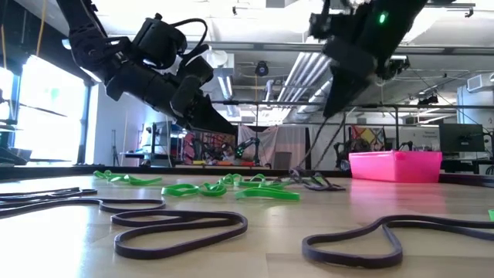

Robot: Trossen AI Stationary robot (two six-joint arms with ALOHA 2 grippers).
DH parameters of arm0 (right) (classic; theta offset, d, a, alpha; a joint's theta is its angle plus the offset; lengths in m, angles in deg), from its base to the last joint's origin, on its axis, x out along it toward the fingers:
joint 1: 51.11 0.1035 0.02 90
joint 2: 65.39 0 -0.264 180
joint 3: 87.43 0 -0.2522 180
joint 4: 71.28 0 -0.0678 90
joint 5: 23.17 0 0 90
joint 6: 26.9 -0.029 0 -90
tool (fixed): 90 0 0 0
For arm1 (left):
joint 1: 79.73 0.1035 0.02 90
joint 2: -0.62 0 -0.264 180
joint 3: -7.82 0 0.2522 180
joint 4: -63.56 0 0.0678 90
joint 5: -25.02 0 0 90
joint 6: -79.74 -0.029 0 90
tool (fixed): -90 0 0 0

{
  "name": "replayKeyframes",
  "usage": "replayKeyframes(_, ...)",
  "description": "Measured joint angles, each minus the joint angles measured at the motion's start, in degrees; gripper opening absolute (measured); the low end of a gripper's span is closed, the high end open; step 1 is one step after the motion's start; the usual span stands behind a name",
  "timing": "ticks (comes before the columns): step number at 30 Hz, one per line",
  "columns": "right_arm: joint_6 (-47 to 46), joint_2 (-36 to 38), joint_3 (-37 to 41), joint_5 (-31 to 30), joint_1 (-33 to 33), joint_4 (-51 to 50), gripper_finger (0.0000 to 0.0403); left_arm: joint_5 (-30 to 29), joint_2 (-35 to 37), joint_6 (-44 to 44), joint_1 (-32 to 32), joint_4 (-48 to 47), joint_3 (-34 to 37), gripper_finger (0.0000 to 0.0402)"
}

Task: Sort rubber bands into baskets
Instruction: Put the purple rubber band into the yellow bin

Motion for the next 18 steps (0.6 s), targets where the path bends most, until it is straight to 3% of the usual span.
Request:
replayKeyframes(7, -6.5, 0.0, -5.4, -0.5, 4.4, -14.6, 0.0002, 0.0, 0.0, 0.0, -0.1, -0.1, 0.0, 0.0)
replayKeyframes(13, -13.7, 0.0, -11.4, 6.0, 9.8, -28.1, 0.0002, 0.0, 0.0, 0.0, -0.1, -0.1, 0.0, 0.0)
replayKeyframes(18, -22.8, 0.0, -17.2, 6.8, 14.2, -41.4, 0.0002, 0.0, 0.0, 0.0, -0.1, -0.1, 0.0, 0.0)
